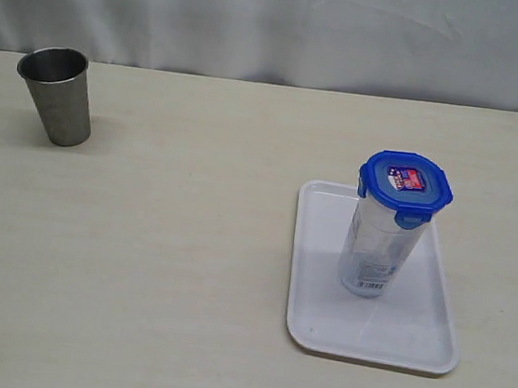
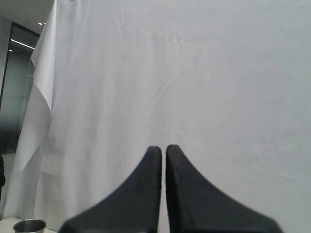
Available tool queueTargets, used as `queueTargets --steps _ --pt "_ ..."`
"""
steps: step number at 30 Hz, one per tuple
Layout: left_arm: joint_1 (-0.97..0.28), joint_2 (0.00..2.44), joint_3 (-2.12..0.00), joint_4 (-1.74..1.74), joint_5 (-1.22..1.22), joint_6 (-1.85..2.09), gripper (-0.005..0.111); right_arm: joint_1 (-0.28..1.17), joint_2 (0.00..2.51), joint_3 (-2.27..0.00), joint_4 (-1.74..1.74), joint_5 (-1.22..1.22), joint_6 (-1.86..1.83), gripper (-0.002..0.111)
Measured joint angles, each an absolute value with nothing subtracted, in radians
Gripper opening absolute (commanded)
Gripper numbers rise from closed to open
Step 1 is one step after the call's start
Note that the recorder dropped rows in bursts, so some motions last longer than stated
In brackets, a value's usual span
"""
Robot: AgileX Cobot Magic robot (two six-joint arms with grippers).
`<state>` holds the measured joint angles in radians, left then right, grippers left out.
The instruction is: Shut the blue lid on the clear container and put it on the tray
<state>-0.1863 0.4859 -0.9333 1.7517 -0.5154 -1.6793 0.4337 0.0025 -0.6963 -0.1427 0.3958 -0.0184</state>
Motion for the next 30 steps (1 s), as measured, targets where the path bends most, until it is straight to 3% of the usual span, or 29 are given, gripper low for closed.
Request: queueTargets --steps 18,30 --pt "-0.186 0.063 -0.935 1.75 -0.495 -1.681 0.0 0.434 0.003 -0.696 -0.143 0.4 -0.019 0.004" --pt "-0.186 0.015 -0.935 1.75 -0.506 -1.681 0.0 0.434 0.003 -0.696 -0.143 0.4 -0.019 0.004"
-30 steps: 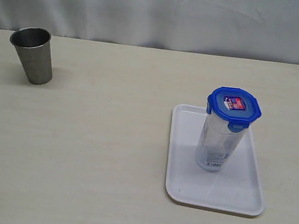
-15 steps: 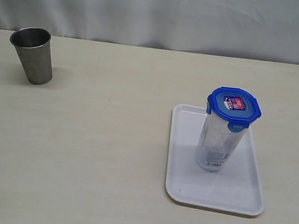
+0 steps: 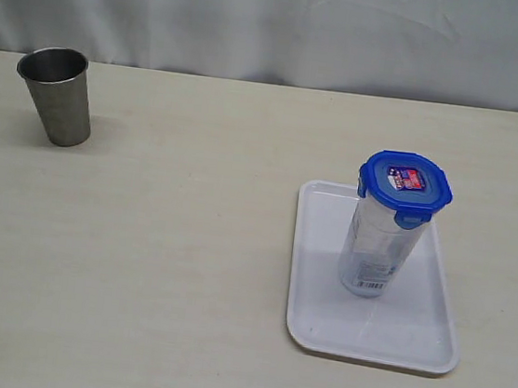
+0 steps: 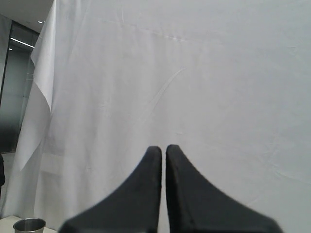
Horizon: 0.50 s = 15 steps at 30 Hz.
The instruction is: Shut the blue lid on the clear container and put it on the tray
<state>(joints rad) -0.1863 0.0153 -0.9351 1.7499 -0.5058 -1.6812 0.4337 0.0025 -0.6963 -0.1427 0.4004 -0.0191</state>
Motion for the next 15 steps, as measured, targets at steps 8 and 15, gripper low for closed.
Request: queueTargets --steps 8,15 --pt "-0.186 0.015 -0.935 1.75 -0.513 -1.681 0.0 0.434 0.003 -0.696 -0.143 0.4 -0.019 0.004" --pt "-0.186 0.015 -0.935 1.75 -0.513 -1.681 0.0 0.434 0.003 -0.696 -0.143 0.4 -0.019 0.004"
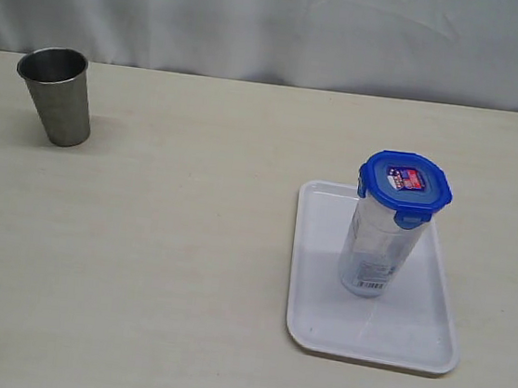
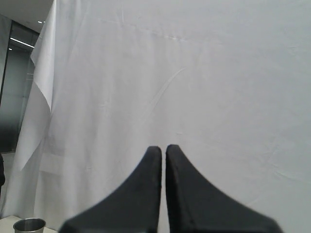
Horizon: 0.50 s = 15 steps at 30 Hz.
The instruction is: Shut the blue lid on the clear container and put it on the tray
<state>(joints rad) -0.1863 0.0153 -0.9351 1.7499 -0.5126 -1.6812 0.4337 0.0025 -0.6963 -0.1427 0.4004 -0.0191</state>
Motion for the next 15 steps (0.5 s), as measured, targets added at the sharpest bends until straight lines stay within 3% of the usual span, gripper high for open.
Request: queueTargets --steps 9,15 --pt "-0.186 0.015 -0.935 1.706 -0.502 -1.681 0.0 0.434 0.003 -0.696 -0.143 0.4 -0.019 0.004" --pt "-0.186 0.015 -0.935 1.327 -0.425 -1.639 0.0 0.434 0.003 -0.696 -0.143 0.4 -0.019 0.004"
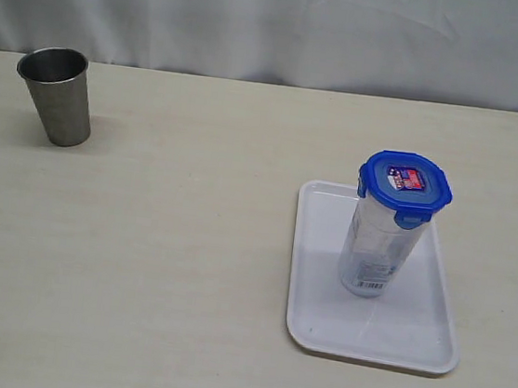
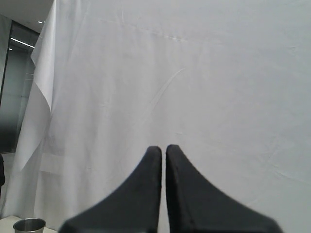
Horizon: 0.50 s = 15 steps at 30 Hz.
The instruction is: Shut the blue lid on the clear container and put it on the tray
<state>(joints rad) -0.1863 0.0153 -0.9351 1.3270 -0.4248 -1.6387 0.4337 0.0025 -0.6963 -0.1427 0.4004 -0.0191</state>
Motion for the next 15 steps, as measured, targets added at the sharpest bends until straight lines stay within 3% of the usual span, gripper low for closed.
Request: queueTargets --steps 6,15 --pt "-0.186 0.01 -0.935 0.683 -0.369 -1.425 0.0 0.434 0.003 -0.696 -0.143 0.4 -0.019 0.004" --pt "-0.186 0.002 -0.935 0.171 -0.21 -0.731 0.0 0.434 0.003 -0.696 -0.143 0.401 -0.021 0.004"
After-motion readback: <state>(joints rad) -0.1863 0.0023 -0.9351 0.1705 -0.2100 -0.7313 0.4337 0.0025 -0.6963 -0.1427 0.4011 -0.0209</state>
